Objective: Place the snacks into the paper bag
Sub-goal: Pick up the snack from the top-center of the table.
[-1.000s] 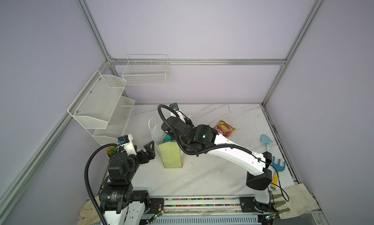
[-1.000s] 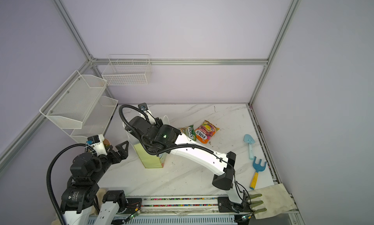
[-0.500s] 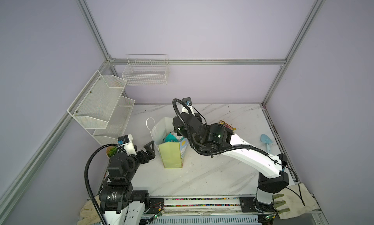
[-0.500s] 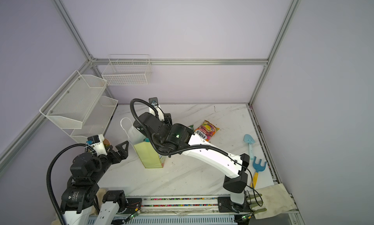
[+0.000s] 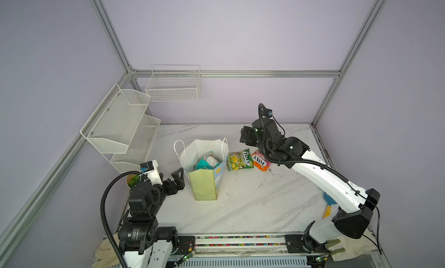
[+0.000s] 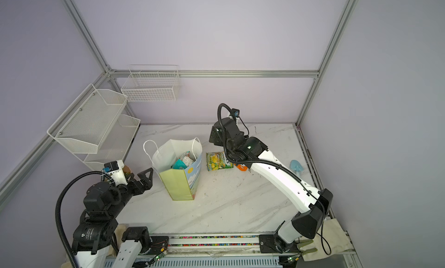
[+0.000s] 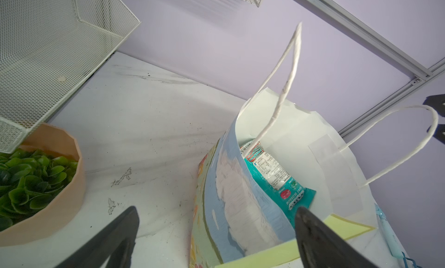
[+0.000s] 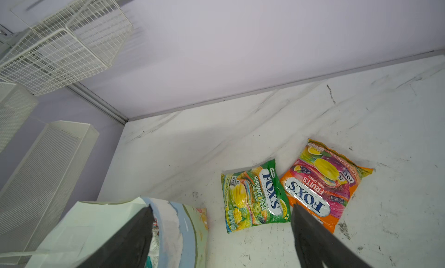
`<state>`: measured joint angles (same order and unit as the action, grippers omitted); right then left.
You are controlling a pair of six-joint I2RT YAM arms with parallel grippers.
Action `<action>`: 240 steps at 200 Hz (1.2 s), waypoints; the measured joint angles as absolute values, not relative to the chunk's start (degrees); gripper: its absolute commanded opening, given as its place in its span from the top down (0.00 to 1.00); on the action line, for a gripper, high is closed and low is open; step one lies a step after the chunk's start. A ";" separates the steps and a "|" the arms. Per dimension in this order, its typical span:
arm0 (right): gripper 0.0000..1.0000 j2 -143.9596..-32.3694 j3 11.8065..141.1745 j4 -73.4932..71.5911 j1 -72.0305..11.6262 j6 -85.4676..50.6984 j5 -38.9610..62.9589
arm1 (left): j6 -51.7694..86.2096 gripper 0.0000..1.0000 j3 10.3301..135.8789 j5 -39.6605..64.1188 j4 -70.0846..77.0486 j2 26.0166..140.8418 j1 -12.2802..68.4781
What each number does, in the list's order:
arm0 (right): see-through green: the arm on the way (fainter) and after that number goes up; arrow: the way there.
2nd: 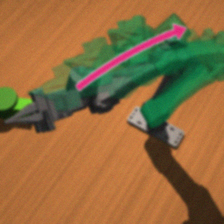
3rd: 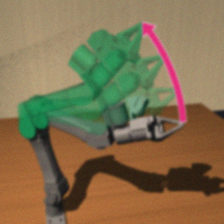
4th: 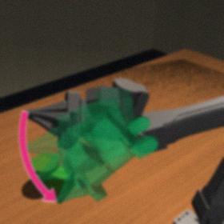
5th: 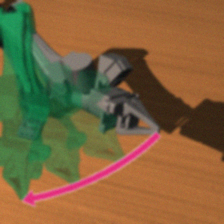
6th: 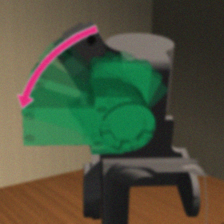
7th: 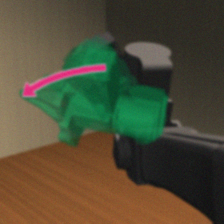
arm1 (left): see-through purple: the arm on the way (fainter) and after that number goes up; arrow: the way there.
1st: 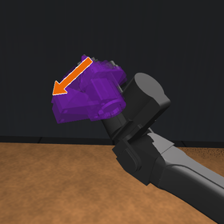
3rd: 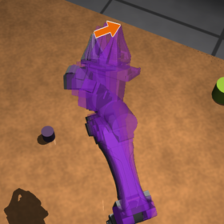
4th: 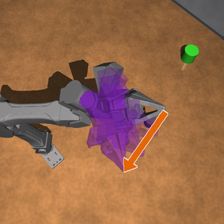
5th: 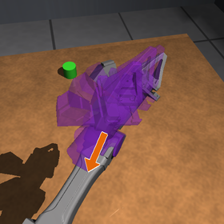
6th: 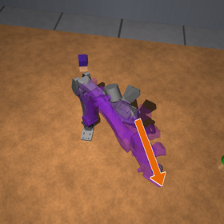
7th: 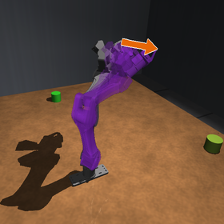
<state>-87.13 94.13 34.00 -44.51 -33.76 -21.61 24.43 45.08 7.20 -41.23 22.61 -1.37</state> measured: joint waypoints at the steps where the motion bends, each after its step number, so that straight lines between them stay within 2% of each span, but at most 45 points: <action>1: 0.08 -87.13 93.91 33.85 -44.31 -33.76 -21.43 | 24.43 0.00 45.08 7.22 -41.23 22.61 -1.37; 42: 0.11 -89.30 81.87 26.15 -35.94 -32.45 -11.35 | 24.43 0.00 45.08 7.22 -41.23 22.61 -1.37; 81: 0.13 -98.48 79.48 23.24 -33.67 -29.04 -6.74 | 24.43 0.00 45.08 7.22 -41.21 22.61 -1.37; 122: 0.33 -108.81 81.38 22.35 -32.49 -27.46 -2.04 | 24.45 0.00 45.08 7.22 -41.21 22.61 -1.37; 159: 0.33 -116.97 82.50 21.82 -30.79 -27.40 1.02 | 24.43 0.00 45.08 7.22 -41.21 22.61 -1.30; 201: 0.28 -117.25 82.76 20.93 -30.50 -26.15 1.58 | 24.43 0.00 45.08 7.22 -41.21 22.61 -1.10; 240: 0.36 -117.25 82.00 18.74 -30.46 -25.12 4.34 | 24.43 0.00 45.08 7.22 -41.21 22.61 -1.10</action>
